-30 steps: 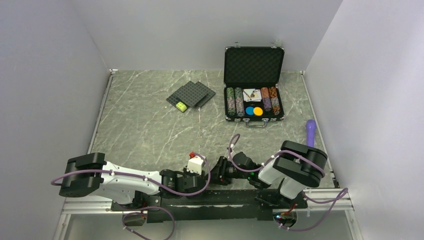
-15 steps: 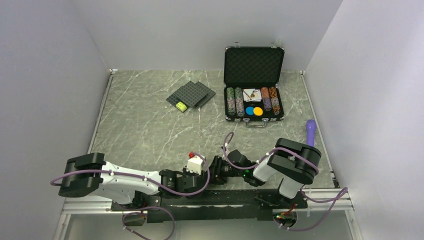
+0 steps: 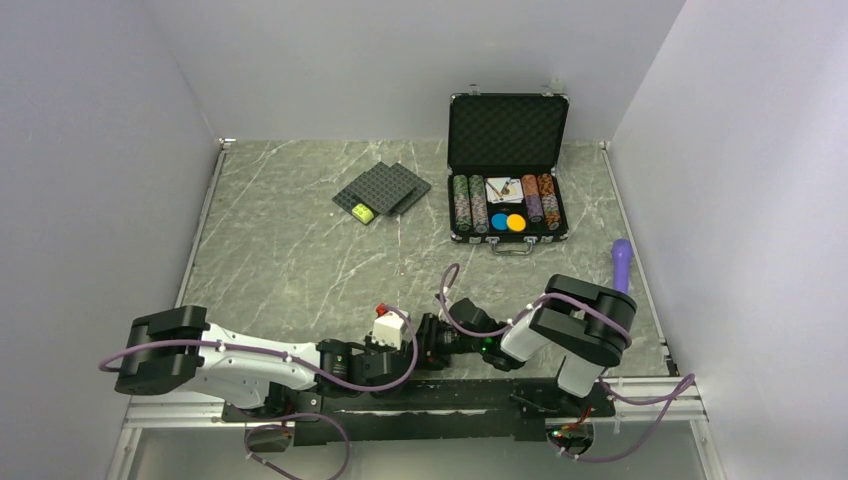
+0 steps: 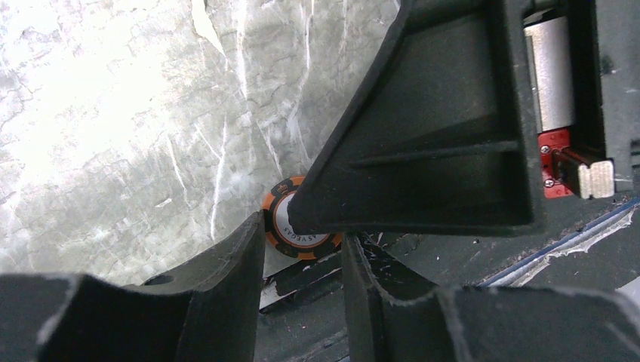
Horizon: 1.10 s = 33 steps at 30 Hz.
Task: Pack up texas hold em set
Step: Pick up the poker chip from the center of the board.
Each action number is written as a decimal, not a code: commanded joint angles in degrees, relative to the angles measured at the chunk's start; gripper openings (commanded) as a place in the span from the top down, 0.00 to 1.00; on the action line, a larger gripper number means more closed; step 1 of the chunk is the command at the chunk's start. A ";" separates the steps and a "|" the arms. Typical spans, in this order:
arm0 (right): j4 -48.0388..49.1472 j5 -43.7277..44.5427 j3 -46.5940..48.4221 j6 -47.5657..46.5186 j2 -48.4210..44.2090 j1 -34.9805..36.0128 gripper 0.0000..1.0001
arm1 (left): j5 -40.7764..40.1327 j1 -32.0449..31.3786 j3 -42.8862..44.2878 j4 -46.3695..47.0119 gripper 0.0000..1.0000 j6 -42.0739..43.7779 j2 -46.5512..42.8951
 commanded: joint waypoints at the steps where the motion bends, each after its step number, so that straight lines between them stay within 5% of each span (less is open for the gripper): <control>1: -2.42 -0.37 0.82 -1.61 2.13 0.51 0.61 | 3.44 -0.16 -1.84 -1.48 0.62 -0.84 0.56; 19: 0.50 -0.52 0.55 -2.56 1.72 0.57 0.89 | 2.64 -0.20 -1.16 -0.17 0.60 1.35 0.19; 33: -0.34 0.94 0.20 -4.10 -1.45 0.84 1.00 | 1.73 -1.06 -1.90 2.20 0.53 2.99 -2.83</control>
